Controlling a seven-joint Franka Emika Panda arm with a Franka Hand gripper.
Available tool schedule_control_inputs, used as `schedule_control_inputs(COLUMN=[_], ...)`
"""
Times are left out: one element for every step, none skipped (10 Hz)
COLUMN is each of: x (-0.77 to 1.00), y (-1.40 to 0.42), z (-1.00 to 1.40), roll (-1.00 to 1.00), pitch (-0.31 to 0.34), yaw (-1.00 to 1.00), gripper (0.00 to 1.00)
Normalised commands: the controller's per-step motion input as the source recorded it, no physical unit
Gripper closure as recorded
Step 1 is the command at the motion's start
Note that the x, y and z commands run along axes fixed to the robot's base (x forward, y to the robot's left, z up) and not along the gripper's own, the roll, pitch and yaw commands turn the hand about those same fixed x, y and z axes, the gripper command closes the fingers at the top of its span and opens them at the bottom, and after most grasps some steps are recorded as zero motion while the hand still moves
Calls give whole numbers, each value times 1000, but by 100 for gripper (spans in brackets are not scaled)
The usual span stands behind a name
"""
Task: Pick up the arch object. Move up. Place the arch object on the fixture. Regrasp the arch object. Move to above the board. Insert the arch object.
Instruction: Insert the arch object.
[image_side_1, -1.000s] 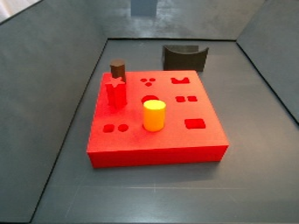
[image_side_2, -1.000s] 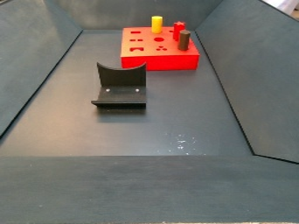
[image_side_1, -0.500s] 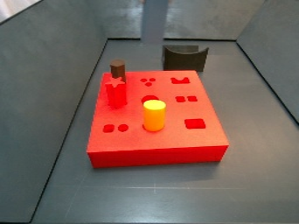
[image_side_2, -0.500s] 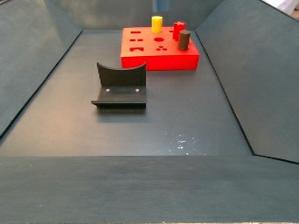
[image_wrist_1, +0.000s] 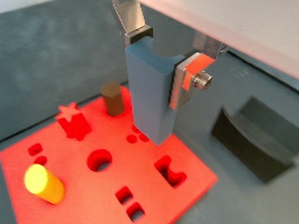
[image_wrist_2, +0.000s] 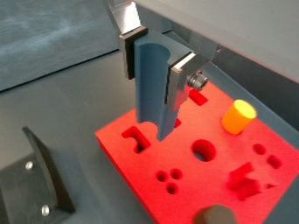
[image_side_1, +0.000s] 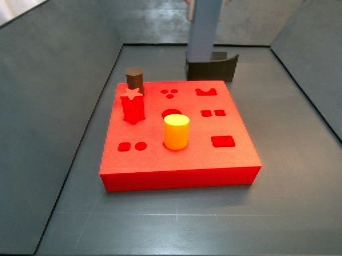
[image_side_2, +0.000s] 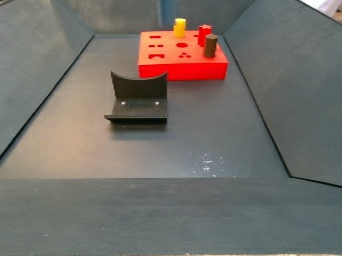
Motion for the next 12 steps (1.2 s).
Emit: schedule_control_inputs(x=[709,537,414,243,0,-37,-106,-294,-146,-129,0,117], y=[71,6,0,54,97,160,86,0,-69,-57,-17,0], z=[-549,-706,-723,-671,-351,-94,0,-31,-117,-109,-126,-171], roll=[-113,-10,0,0,54,91,117,23,0,0,-13,-3], pitch=[-34,-77,-107,-146,0,57,76,0,-61,-63,-41,0], yaw=[-429,-329,-294,-100,0,0,0,0,0,0,0,-20], gripper=[100,100,100,100,100,100,100,100,100,100,100,100])
